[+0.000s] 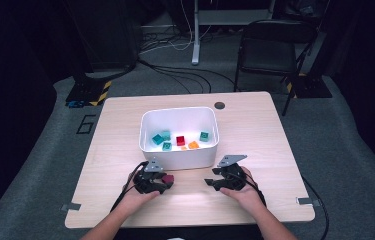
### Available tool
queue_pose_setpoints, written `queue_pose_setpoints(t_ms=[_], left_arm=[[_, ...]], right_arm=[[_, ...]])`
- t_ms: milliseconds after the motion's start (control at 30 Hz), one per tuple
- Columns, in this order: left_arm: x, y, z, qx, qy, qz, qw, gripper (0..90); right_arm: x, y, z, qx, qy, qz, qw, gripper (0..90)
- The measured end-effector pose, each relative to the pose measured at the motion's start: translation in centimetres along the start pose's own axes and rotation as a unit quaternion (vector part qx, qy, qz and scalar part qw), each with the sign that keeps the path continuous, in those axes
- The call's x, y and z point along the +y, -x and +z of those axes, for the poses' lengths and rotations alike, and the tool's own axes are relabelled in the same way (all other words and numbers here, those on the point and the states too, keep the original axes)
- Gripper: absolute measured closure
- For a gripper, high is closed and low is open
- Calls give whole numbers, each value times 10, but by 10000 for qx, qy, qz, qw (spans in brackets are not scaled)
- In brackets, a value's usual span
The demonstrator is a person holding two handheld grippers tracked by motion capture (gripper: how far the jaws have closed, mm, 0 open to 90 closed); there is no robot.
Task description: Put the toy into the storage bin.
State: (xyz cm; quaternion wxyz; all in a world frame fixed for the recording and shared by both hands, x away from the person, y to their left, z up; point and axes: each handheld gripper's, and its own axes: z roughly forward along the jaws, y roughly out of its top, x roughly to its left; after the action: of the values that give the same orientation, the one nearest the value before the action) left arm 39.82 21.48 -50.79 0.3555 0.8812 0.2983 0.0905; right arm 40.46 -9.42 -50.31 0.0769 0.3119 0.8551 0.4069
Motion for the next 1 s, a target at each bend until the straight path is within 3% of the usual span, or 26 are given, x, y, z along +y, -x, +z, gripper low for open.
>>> queue_pose_setpoints(t_ms=[433,1000], left_arm=[[12,10,-2,-190,67,119,9997,572],[66,13,-64,-546,465,184,9973,572]], right_arm=[[0,0,0,2,-4,-21,10000,447],[0,0,1,6,-12,-13,10000,447]])
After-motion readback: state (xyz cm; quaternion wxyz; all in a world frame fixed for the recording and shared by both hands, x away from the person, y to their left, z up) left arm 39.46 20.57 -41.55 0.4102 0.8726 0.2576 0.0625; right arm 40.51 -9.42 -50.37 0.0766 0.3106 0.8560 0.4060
